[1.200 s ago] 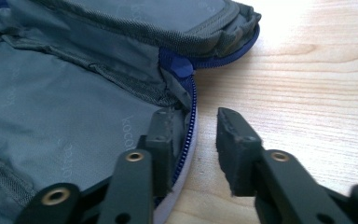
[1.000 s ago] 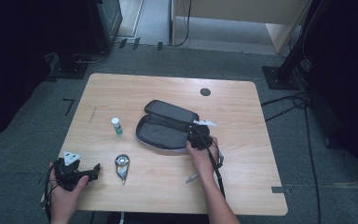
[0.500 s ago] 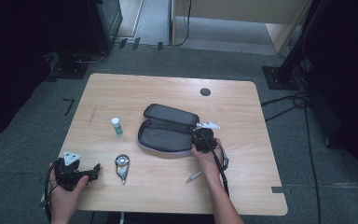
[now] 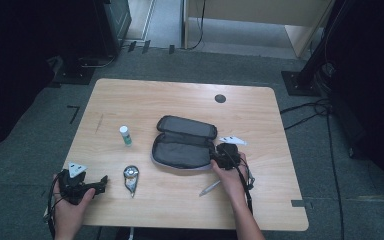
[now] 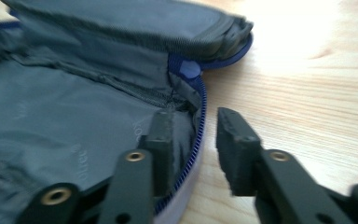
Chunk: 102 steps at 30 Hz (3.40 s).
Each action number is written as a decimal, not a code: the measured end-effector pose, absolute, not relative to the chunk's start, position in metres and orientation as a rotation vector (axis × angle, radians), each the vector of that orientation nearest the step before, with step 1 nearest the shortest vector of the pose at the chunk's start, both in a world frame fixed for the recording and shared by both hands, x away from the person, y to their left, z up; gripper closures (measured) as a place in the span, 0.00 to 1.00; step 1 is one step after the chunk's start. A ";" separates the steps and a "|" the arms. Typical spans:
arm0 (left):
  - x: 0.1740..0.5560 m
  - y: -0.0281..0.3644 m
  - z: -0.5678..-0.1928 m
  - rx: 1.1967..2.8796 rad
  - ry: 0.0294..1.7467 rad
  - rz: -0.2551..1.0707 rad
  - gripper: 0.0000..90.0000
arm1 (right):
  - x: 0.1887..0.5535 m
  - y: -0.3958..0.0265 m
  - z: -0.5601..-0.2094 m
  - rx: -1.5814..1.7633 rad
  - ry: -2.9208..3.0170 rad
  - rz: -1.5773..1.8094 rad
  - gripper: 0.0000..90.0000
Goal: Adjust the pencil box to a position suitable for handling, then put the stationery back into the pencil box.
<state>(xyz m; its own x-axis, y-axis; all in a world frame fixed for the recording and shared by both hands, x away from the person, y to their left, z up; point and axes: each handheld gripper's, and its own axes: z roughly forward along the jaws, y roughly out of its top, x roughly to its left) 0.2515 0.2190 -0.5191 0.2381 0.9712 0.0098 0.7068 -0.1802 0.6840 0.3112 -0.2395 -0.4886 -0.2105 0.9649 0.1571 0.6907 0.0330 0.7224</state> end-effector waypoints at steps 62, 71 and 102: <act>0.252 0.219 -0.519 1.959 1.530 0.616 0.00 | 0.215 -0.267 -0.513 1.811 1.742 0.866 0.80; 0.251 0.219 -0.519 1.959 1.530 0.615 0.00 | 0.219 -0.290 -0.508 1.789 1.730 0.840 0.91; 0.251 0.219 -0.519 1.957 1.531 0.616 0.00 | 0.183 -0.321 -0.518 1.560 1.968 0.889 0.87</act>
